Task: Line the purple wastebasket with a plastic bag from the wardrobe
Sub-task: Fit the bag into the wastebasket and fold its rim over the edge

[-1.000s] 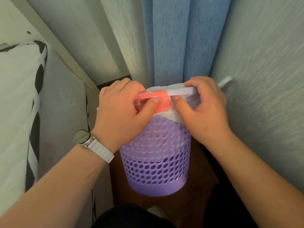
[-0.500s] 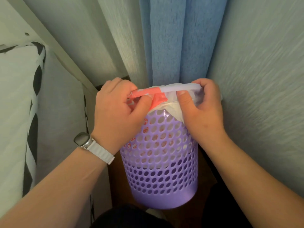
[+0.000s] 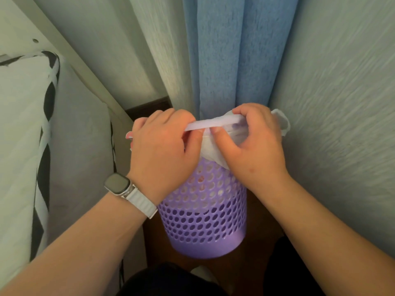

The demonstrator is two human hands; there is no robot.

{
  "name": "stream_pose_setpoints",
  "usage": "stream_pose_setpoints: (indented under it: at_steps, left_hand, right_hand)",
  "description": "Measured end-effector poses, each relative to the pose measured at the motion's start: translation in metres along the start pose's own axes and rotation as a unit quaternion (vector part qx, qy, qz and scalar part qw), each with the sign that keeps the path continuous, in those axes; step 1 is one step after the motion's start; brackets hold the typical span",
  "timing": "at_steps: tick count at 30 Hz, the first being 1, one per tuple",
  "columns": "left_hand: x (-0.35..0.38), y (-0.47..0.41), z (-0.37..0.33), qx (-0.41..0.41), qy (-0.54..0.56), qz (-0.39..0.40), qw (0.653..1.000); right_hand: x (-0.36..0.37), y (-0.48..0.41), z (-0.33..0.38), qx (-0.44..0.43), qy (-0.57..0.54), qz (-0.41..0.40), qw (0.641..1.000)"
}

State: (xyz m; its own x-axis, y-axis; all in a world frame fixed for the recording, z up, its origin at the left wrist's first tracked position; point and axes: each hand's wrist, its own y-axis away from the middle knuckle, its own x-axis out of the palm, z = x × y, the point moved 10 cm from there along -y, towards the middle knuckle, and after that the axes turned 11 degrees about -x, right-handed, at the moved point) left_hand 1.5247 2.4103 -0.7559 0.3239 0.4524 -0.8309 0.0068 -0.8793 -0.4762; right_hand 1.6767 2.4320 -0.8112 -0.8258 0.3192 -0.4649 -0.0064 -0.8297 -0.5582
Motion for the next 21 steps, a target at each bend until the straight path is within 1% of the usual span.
stream_pose_setpoints:
  at_steps: [3,6,8,10,16,21]
  left_hand:
    - [0.001,-0.003,0.006,-0.005,0.002,0.002,1.000]
    - [-0.001,-0.003,0.004,0.009,0.006,-0.001,1.000]
    - [-0.002,-0.003,0.003,0.013,0.008,-0.002,1.000]
    - [-0.002,-0.002,0.003,0.012,0.012,-0.004,1.000]
    - [-0.007,-0.004,0.007,-0.004,0.073,-0.017,0.997]
    - [-0.008,-0.004,0.010,-0.006,0.096,-0.019,0.995]
  right_hand:
    - [-0.007,-0.007,0.009,-0.086,0.037,0.019,0.995]
    - [-0.003,-0.013,0.011,-0.120,0.038,0.062,0.990]
    - [0.006,-0.013,0.005,-0.102,0.006,0.096,0.990]
    - [0.010,-0.010,-0.007,-0.051,-0.024,0.101,0.993]
    - [0.008,0.000,-0.026,0.035,-0.093,0.018,0.995]
    - [0.005,0.005,-0.033,0.052,-0.139,-0.021,0.989]
